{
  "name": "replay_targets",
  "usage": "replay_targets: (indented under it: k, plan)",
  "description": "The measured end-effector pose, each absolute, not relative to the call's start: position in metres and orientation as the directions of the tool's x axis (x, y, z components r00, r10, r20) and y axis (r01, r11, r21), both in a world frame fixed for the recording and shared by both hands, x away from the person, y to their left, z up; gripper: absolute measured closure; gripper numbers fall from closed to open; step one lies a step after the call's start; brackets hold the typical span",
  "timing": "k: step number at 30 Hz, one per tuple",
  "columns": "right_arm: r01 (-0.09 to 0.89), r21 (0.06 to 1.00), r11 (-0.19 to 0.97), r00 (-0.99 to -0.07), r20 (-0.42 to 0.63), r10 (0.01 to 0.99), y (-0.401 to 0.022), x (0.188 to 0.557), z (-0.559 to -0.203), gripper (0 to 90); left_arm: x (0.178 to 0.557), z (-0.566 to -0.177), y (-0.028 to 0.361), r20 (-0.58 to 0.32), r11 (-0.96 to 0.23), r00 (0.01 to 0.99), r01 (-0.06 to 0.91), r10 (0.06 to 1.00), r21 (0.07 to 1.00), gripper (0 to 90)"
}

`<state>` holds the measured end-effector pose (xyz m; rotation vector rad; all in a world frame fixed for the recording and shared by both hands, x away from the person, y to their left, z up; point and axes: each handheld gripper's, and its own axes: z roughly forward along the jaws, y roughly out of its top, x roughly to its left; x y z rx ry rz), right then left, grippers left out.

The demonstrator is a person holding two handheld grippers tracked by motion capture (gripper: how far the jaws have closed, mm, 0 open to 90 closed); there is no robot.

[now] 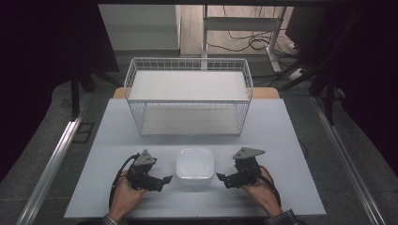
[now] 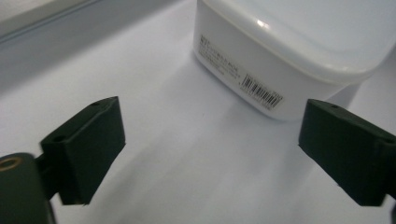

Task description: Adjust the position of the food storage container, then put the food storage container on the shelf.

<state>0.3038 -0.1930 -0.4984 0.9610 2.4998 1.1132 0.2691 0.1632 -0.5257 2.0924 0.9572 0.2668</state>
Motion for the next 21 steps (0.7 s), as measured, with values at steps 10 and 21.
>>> replay_targets:
  k: [10, 21]
  plan:
    - [0.456, 0.751, 0.478, -0.752, 0.039, 0.658, -0.198, 0.306, -0.492, 1.1, 0.272, -0.517, 0.175, -0.194, -0.317, 0.663, 0.568, 0.723, 0.759, 2.9]
    - [0.444, 0.775, 0.449, -0.759, 0.058, 0.649, -0.188, 0.306, -0.479, 1.6, 0.28, -0.499, 0.17, -0.253, -0.279, 0.685, 0.565, 0.683, 0.777, 2.7]
